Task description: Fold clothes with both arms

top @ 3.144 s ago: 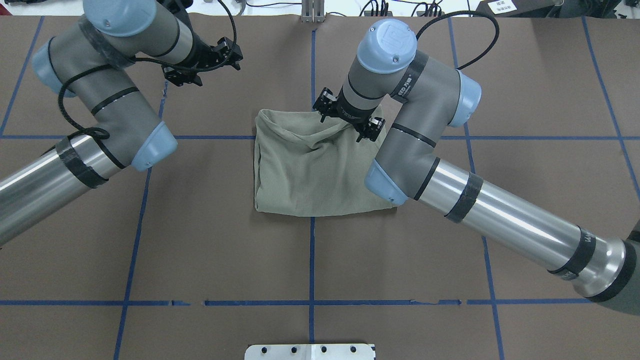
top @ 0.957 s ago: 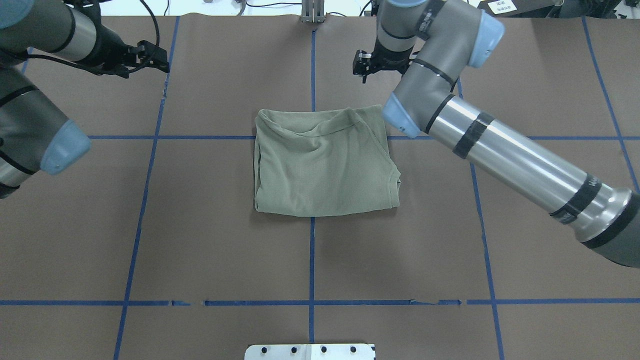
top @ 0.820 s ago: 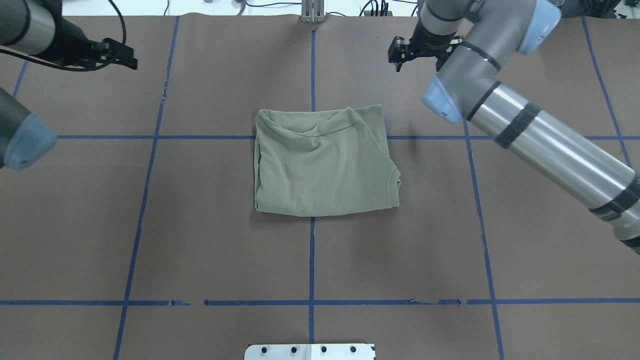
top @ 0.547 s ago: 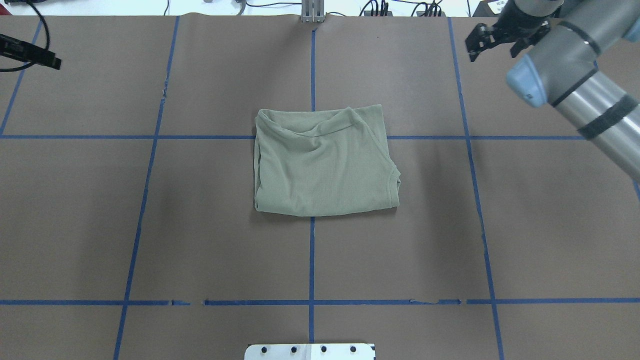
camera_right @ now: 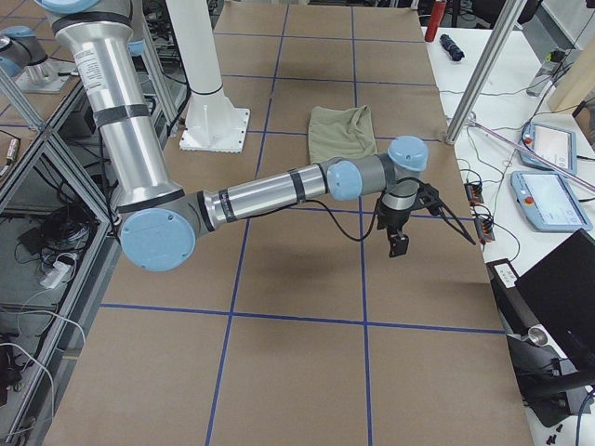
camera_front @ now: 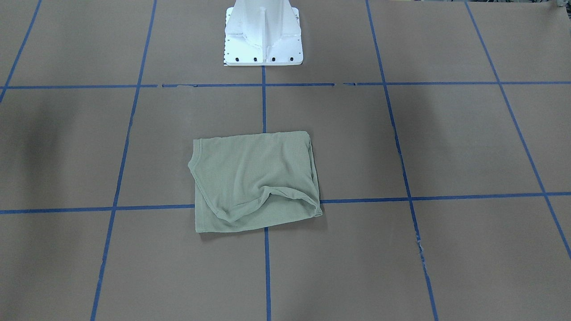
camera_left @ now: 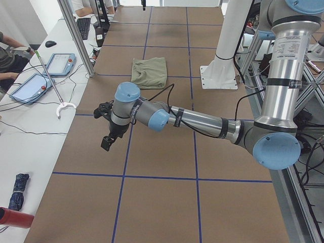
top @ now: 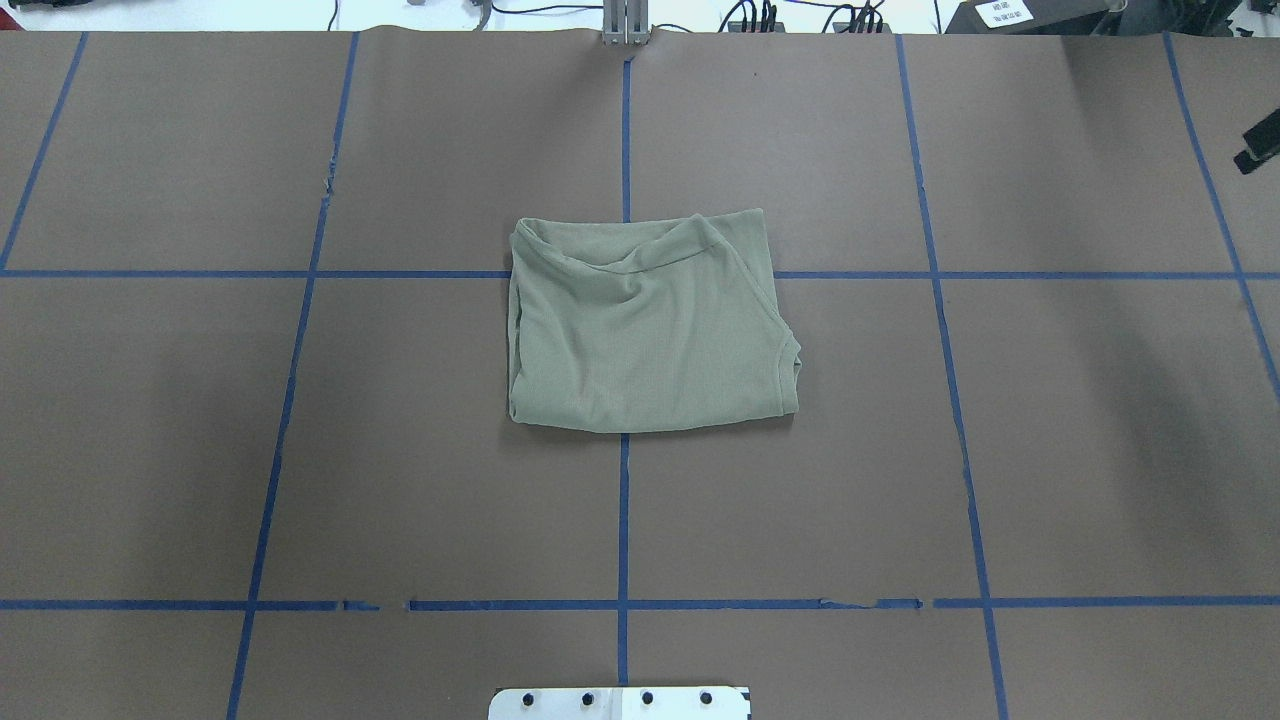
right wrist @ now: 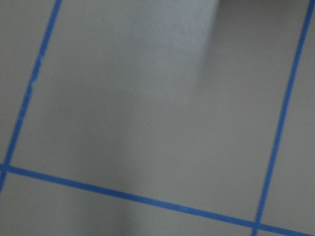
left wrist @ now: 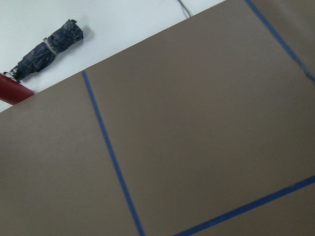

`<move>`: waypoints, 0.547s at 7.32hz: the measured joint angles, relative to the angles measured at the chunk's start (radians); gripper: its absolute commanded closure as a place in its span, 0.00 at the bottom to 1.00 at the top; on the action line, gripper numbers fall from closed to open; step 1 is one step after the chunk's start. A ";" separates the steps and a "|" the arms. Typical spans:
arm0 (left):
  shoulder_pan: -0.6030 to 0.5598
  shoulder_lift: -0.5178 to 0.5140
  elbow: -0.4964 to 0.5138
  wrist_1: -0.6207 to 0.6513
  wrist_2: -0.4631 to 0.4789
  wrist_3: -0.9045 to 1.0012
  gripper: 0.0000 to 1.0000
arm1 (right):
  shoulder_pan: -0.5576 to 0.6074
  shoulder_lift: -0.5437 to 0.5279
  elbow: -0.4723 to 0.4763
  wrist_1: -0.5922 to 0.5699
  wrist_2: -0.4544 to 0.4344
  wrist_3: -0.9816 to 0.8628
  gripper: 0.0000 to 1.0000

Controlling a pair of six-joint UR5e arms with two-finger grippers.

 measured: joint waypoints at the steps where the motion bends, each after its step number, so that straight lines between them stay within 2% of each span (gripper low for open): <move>1: -0.014 0.034 -0.002 -0.005 -0.011 0.034 0.00 | 0.030 -0.057 0.007 -0.004 0.014 -0.052 0.00; 4: -0.025 0.062 -0.002 -0.051 -0.006 0.016 0.00 | 0.047 -0.153 0.005 0.049 0.040 -0.085 0.00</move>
